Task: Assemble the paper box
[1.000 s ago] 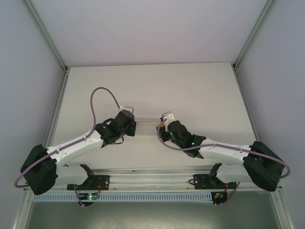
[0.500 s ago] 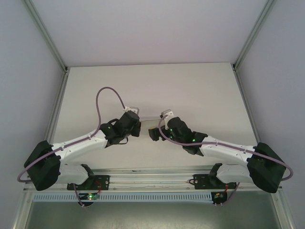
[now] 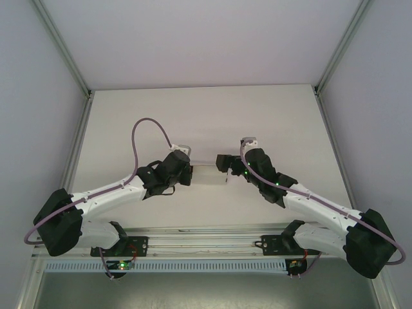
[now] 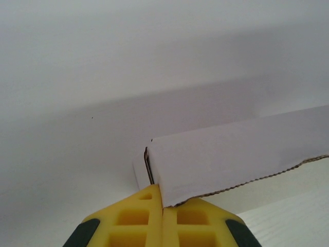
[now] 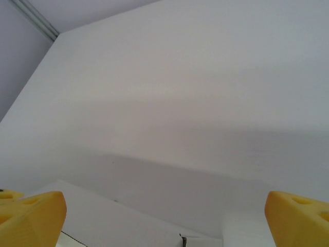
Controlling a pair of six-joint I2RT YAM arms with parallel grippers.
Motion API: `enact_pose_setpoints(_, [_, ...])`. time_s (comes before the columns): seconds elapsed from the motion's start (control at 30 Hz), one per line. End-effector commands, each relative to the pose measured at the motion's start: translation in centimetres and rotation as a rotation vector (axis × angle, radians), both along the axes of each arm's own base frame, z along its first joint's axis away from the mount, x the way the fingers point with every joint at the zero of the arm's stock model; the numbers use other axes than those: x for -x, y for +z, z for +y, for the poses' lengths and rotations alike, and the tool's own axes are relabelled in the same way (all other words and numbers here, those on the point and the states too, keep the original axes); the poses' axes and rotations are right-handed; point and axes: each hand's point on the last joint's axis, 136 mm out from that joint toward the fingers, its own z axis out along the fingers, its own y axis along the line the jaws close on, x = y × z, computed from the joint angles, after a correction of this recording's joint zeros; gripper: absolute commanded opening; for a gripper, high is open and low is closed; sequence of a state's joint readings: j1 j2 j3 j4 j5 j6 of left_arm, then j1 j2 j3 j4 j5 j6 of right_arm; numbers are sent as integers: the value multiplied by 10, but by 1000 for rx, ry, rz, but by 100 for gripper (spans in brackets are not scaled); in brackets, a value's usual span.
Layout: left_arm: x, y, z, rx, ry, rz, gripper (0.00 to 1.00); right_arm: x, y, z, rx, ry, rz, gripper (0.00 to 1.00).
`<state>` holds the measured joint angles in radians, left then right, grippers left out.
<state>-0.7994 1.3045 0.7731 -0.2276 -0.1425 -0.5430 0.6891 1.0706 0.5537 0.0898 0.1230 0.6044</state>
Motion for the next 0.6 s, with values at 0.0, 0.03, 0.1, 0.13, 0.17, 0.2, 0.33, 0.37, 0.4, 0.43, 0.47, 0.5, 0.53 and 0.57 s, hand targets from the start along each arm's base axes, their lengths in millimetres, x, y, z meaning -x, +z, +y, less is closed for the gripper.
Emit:
enact_pose_setpoints(0.0, [38, -48, 12, -122, -43, 194, 0, 8, -37, -20, 30, -74, 105, 98])
enact_pose_setpoints(0.03, [38, -48, 13, -129, -42, 197, 0, 9, -44, -23, 26, -81, 115, 98])
enact_pose_setpoints(0.1, [39, -49, 10, -134, -55, 201, 0, 11, -55, -28, 14, -94, 142, 98])
enact_pose_setpoints(0.13, [39, -49, 11, -139, -52, 201, 0, 12, -58, -30, 8, -96, 147, 98])
enact_pose_setpoints(0.17, [39, -50, 10, -140, -58, 202, 0, 12, -61, -32, 2, -103, 153, 98])
enact_pose_setpoints(0.2, [39, -49, 9, -142, -62, 201, 0, 13, -64, -34, 1, -106, 162, 98])
enact_pose_setpoints(0.33, [39, -48, 10, -148, -62, 198, 0, 18, -78, -41, 9, -115, 204, 97])
enact_pose_setpoints(0.37, [39, -48, 9, -149, -68, 196, 0, 21, -83, -42, 9, -120, 219, 97])
enact_pose_setpoints(0.4, [39, -47, 9, -151, -70, 194, 0, 24, -89, -44, 10, -123, 238, 96])
enact_pose_setpoints(0.43, [39, -47, 9, -150, -73, 193, 0, 27, -95, -46, 11, -129, 256, 94])
enact_pose_setpoints(0.47, [39, -46, 7, -148, -79, 192, 0, 31, -102, -48, 12, -136, 276, 91])
enact_pose_setpoints(0.5, [39, -46, 7, -150, -78, 190, 0, 35, -109, -51, 15, -145, 299, 87])
enact_pose_setpoints(0.53, [39, -45, 6, -149, -83, 188, 0, 38, -115, -52, 15, -151, 315, 84])
enact_pose_setpoints(0.57, [38, -45, 6, -152, -84, 186, 0, 42, -121, -54, 13, -157, 337, 79])
